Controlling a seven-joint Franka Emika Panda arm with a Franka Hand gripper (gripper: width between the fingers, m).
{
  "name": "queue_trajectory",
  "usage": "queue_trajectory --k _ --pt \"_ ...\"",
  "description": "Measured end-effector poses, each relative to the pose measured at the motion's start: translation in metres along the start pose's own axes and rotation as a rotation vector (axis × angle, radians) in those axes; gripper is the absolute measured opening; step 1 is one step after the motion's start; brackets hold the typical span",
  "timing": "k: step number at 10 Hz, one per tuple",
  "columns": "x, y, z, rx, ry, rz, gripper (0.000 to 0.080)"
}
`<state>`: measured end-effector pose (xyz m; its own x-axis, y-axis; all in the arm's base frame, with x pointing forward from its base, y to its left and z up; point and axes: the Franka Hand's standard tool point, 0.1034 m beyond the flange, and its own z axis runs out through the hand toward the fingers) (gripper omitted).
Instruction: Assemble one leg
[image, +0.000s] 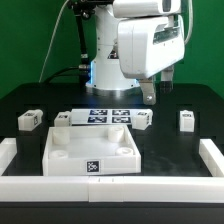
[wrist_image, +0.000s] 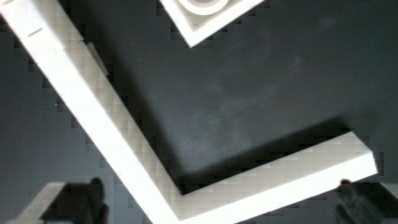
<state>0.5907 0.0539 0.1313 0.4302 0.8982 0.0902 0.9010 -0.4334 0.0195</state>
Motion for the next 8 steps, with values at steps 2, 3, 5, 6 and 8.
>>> queue_trajectory --k 2,3,5,6,8 --pt "-0.0001 0.0000 0.0000 0.000 0.000 -0.009 0.0650" --pt "-0.0002 0.0001 0.0000 0.000 0.000 -0.010 0.0650" --pt "-0.0003 0.0001 0.0002 0.000 -0.001 -0.010 0.0650" --pt "-0.0004 0.0001 0.0002 0.000 -0.001 -0.010 0.0650" --pt "-0.0029 -0.0006 0.0008 -0.005 -0.017 -0.074 0.0650"
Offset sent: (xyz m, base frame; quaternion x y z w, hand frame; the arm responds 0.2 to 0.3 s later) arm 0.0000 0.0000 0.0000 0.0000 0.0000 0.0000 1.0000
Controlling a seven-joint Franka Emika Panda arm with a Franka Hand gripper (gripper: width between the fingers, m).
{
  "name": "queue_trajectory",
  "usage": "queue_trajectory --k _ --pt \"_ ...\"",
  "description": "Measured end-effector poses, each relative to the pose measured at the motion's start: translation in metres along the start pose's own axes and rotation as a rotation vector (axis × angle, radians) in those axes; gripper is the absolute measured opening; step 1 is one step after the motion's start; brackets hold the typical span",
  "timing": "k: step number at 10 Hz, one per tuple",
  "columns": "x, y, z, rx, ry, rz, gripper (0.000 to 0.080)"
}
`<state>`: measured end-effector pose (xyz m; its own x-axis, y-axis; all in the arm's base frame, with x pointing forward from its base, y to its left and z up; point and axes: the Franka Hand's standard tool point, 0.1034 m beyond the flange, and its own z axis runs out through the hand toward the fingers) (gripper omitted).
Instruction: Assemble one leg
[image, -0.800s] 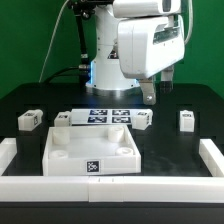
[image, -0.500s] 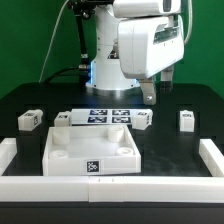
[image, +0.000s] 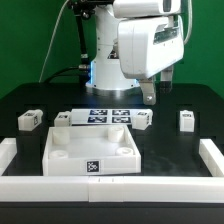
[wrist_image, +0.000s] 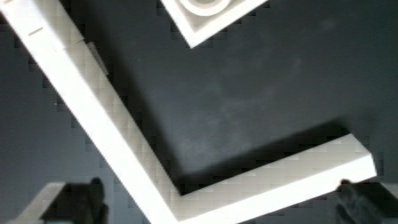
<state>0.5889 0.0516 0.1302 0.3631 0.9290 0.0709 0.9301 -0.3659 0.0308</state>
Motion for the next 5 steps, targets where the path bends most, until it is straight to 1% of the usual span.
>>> queue_trajectory --k 2,3,4,5 --pt "-0.013 -0.002 0.006 0.010 -0.027 -0.194 0.0650" --pt "-0.017 -0.003 0.011 0.016 -0.050 -0.282 0.0650" --pt "-0.023 -0.007 0.016 0.036 -0.067 -0.331 0.0650" --pt "-0.032 -0.007 0.016 0.043 -0.071 -0.317 0.0650"
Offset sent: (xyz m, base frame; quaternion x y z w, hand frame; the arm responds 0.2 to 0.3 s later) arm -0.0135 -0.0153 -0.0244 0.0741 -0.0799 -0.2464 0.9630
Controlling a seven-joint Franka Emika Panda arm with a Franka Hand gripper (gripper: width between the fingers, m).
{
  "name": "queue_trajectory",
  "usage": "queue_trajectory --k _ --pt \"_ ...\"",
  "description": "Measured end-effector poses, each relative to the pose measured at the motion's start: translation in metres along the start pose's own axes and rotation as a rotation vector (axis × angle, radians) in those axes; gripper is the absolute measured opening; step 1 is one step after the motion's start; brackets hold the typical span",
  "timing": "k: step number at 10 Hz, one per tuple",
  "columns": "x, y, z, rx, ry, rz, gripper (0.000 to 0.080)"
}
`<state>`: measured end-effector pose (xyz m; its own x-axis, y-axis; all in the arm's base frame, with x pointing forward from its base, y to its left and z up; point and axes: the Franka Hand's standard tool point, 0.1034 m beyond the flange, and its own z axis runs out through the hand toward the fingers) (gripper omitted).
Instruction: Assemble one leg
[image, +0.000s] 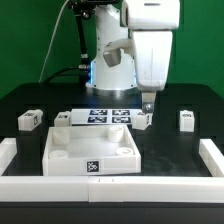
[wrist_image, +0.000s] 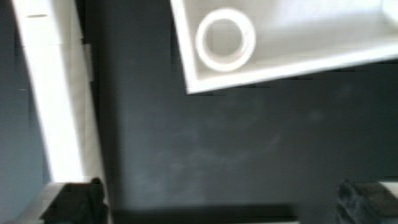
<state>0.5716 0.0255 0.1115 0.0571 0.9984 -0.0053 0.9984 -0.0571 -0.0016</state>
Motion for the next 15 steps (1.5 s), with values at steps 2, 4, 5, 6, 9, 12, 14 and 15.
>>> queue_trajectory --k 2,4,5,6,9,12,14,15 --pt "0.000 0.000 0.000 0.000 0.000 0.007 0.0650" --pt "-0.001 0.000 0.001 0.001 0.000 0.008 0.0650" --pt "-0.001 0.000 0.001 0.001 0.000 0.007 0.0650" --pt "-0.002 -0.003 0.007 -0.020 -0.002 -0.029 0.0650" --pt "-0.025 -0.054 0.026 -0.025 -0.001 -0.086 0.0650" --pt "-0.065 -0.083 0.044 -0.001 0.001 -0.075 0.0650" --pt "-0.066 -0.083 0.044 0.001 0.001 -0.063 0.0650" --pt "-0.066 -0.084 0.045 0.001 0.001 -0.062 0.0650"
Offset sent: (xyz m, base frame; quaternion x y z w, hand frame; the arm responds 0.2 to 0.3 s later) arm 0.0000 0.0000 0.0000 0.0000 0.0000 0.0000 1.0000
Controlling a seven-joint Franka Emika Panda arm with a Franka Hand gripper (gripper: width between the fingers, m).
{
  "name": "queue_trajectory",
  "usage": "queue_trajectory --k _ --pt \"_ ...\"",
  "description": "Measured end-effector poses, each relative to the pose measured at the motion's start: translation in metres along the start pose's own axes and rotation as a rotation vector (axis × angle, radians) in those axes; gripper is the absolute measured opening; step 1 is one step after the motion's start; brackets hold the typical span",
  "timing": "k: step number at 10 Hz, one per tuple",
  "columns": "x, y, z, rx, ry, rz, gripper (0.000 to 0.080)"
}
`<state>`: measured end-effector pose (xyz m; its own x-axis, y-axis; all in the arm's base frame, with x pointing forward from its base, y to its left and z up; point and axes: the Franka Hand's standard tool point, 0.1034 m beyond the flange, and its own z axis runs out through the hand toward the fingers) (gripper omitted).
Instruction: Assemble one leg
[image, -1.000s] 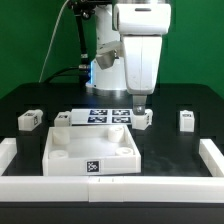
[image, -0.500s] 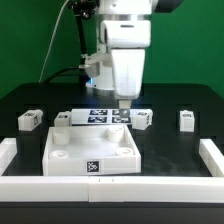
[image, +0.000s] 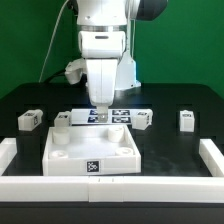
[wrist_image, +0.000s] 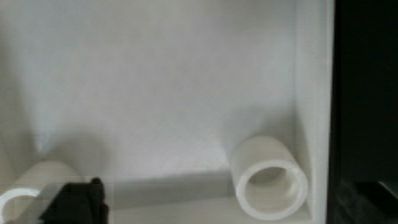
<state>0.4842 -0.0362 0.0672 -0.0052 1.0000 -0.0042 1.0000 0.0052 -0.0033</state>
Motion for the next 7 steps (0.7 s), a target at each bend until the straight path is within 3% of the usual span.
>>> queue_trajectory --k 2,7 --pt "-0.001 -0.002 0.003 0.004 0.001 -0.007 0.0650" --pt "-0.013 -0.034 0.049 0.044 0.022 0.007 0.0650"
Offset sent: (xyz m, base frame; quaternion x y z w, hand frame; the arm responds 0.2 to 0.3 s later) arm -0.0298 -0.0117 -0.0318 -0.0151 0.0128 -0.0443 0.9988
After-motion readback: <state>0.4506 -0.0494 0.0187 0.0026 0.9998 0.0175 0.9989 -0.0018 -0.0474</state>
